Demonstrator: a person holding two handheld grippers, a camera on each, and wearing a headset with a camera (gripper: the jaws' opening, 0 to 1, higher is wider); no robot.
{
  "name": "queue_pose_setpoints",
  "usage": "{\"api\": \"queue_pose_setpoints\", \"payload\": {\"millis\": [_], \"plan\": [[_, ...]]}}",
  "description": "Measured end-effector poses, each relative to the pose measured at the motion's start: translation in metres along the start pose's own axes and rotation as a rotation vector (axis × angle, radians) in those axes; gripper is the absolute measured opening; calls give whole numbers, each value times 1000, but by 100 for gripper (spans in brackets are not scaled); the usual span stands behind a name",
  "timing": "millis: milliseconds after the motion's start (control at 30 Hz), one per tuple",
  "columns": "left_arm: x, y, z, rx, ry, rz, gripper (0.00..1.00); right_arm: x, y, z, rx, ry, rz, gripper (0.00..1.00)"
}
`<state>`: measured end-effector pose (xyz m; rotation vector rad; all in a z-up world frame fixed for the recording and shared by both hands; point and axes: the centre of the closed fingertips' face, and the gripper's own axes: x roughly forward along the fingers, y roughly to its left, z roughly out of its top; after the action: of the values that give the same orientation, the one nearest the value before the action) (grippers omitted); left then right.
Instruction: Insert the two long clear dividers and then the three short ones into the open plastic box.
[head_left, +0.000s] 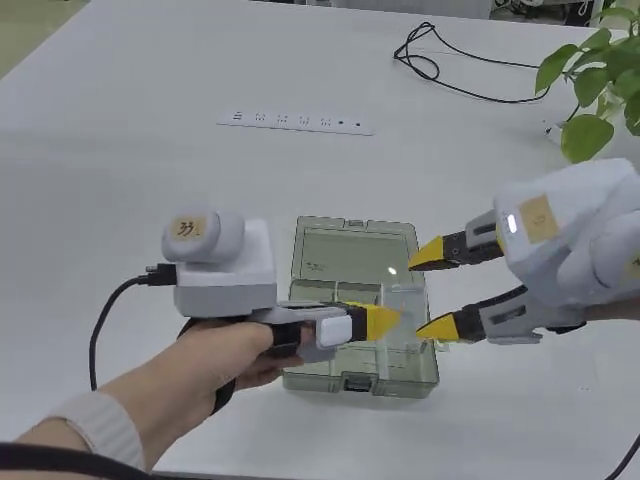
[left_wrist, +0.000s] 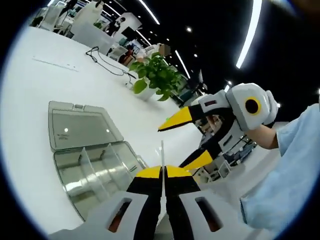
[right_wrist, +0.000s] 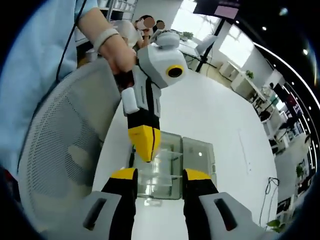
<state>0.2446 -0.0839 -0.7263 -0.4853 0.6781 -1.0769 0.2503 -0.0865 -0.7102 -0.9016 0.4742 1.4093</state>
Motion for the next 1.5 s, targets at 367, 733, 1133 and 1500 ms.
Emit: {"api": "queue_pose_setpoints", "payload": {"millis": [367, 733, 1133, 1500], "plan": [[-7, -13, -5, 275, 58, -55, 0, -3, 2, 5, 105, -25, 108, 25], [-11, -16, -23, 463, 139, -69, 0, 3, 29, 12, 134, 15, 228, 12], [-15, -19, -25, 523, 155, -90, 0, 5, 36, 10, 109, 35, 296, 4], [-14, -20, -31, 566, 180, -95, 0, 6, 44, 8, 115, 66, 339, 3]]}}
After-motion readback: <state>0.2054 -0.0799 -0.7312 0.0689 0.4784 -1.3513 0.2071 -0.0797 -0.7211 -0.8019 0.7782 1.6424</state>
